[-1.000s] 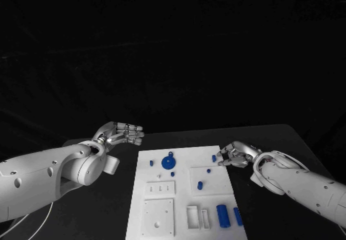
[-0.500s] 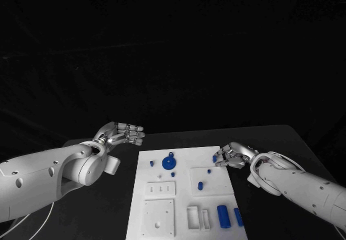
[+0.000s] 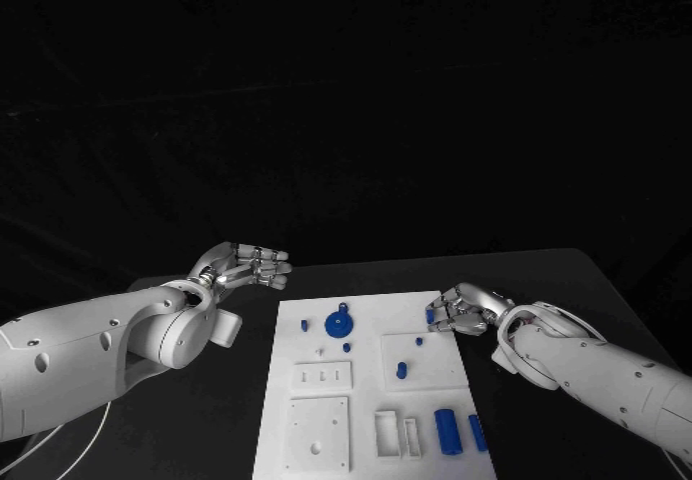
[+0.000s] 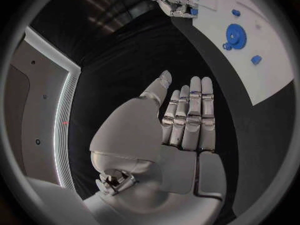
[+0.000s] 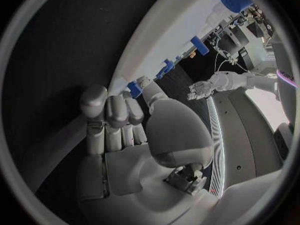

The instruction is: Assemble the parts on the task board

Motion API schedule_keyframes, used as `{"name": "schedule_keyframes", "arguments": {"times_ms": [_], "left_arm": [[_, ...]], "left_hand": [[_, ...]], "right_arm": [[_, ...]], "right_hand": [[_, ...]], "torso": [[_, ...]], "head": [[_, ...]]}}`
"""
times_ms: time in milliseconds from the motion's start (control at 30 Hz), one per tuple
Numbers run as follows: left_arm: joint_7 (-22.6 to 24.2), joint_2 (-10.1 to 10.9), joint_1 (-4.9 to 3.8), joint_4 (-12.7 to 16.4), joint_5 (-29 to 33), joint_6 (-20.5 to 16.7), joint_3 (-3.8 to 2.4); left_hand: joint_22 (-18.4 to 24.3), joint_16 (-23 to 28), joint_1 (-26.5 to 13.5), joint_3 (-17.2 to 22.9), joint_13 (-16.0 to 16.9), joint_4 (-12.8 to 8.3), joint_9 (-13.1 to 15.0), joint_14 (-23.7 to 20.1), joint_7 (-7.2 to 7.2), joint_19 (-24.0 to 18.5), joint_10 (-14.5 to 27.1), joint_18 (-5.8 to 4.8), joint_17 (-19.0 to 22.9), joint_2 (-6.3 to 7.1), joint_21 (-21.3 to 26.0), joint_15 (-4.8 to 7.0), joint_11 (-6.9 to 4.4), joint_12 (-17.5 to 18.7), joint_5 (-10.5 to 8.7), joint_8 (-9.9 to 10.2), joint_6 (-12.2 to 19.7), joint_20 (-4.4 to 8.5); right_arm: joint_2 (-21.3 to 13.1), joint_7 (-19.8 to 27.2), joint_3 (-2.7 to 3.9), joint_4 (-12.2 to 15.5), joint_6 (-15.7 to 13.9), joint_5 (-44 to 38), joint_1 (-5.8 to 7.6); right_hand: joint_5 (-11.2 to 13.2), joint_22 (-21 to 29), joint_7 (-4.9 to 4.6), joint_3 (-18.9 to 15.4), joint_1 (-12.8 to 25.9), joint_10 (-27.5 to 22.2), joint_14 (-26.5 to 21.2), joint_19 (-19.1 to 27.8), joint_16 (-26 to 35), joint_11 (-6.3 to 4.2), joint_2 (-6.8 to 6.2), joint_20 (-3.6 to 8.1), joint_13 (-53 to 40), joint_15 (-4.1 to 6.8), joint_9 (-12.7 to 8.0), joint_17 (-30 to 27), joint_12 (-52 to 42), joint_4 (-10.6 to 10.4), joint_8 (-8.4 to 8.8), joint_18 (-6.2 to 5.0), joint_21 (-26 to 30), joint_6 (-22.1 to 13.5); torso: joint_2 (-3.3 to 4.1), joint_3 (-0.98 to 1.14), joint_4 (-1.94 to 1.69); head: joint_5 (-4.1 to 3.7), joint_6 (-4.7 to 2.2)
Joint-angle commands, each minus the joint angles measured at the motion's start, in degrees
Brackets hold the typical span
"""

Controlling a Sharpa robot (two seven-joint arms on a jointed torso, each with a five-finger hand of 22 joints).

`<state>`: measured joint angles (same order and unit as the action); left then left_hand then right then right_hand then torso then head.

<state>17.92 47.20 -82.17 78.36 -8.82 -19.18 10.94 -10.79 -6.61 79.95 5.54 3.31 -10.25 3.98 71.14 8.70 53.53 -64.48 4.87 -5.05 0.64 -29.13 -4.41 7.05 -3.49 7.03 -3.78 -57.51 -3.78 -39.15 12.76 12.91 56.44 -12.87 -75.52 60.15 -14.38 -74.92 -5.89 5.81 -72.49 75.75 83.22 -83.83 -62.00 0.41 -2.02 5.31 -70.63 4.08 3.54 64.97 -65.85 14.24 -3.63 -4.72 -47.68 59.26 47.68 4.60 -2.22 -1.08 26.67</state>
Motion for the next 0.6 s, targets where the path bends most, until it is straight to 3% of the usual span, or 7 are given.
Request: {"name": "schedule_keyframes", "arguments": {"times_ms": [33,133,233,600], "left_arm": [[0.55,-0.19,-0.01,0.08,-0.2,0.93,-0.03],[0.52,-0.17,-0.01,0.1,-0.2,0.95,-0.03],[0.51,-0.16,-0.01,0.12,-0.21,0.92,-0.03],[0.48,-0.09,-0.02,0.13,-0.21,0.91,-0.03]], "left_hand": [[0.05,0.37,-0.29,-0.02,0.07,-0.25,-0.03,-0.17,0.07,-0.08,-0.04,-0.12,0.05,-0.14,0.07,-0.41,0.12,0.05,0.26,0.09,0.26,0.06],[0.05,0.37,-0.29,-0.02,0.07,-0.25,-0.03,-0.17,0.07,-0.08,-0.04,-0.12,0.05,-0.14,0.07,-0.41,0.12,0.05,0.26,0.09,0.26,0.06],[0.11,0.34,-0.38,-0.08,0.08,-0.17,-0.03,-0.15,0.07,-0.06,-0.05,-0.14,0.04,-0.19,0.09,-0.4,0.11,0.04,0.21,0.1,0.3,0.05],[0.11,0.34,-0.38,-0.08,0.08,-0.17,-0.03,-0.15,0.07,-0.06,-0.05,-0.14,0.04,-0.19,0.09,-0.4,0.11,0.04,0.21,0.1,0.3,0.05]], "right_arm": [[0.18,0.24,-0.05,-0.21,0.93,-0.7,-0.14],[0.26,0.24,-0.05,-0.26,0.98,-0.69,-0.14],[0.31,0.26,-0.05,-0.28,0.99,-0.69,-0.14],[0.76,0.51,-0.05,-0.59,1.25,-0.65,-0.14]], "right_hand": [[0.26,-5.89,-0.04,0.6,0.13,0.21,0.18,-2.35,-0.35,-0.32,0.92,-0.01,-0.11,0.03,0.02,0.06,-0.4,-0.02,0.1,0.26,-0.38,0.68],[0.77,-5.87,0.02,1.13,0.26,0.23,0.19,-2.31,-0.41,-0.33,1.37,0.0,-0.19,0.04,0.02,0.14,-0.47,0.32,0.1,0.26,-0.39,1.06],[2.8,-5.89,-0.04,2.3,0.26,0.21,0.18,-2.31,-0.4,-0.34,1.8,0.02,-0.19,0.03,-0.02,0.16,-0.44,0.69,0.18,0.28,-0.49,1.85],[3.15,-5.9,0.57,4.88,1.51,0.47,0.23,-2.26,-0.49,-0.56,2.5,0.19,-0.43,0.27,0.04,0.31,-0.72,0.88,0.09,0.42,-0.77,4.65]], "torso": [[-0.02,-0.03,-0.08],[-0.01,-0.02,-0.02],[0.02,0.03,0.0],[-0.01,0.03,-0.03]], "head": [[0.19,0.16],[0.44,0.24],[0.45,0.29],[0.63,0.25]]}}
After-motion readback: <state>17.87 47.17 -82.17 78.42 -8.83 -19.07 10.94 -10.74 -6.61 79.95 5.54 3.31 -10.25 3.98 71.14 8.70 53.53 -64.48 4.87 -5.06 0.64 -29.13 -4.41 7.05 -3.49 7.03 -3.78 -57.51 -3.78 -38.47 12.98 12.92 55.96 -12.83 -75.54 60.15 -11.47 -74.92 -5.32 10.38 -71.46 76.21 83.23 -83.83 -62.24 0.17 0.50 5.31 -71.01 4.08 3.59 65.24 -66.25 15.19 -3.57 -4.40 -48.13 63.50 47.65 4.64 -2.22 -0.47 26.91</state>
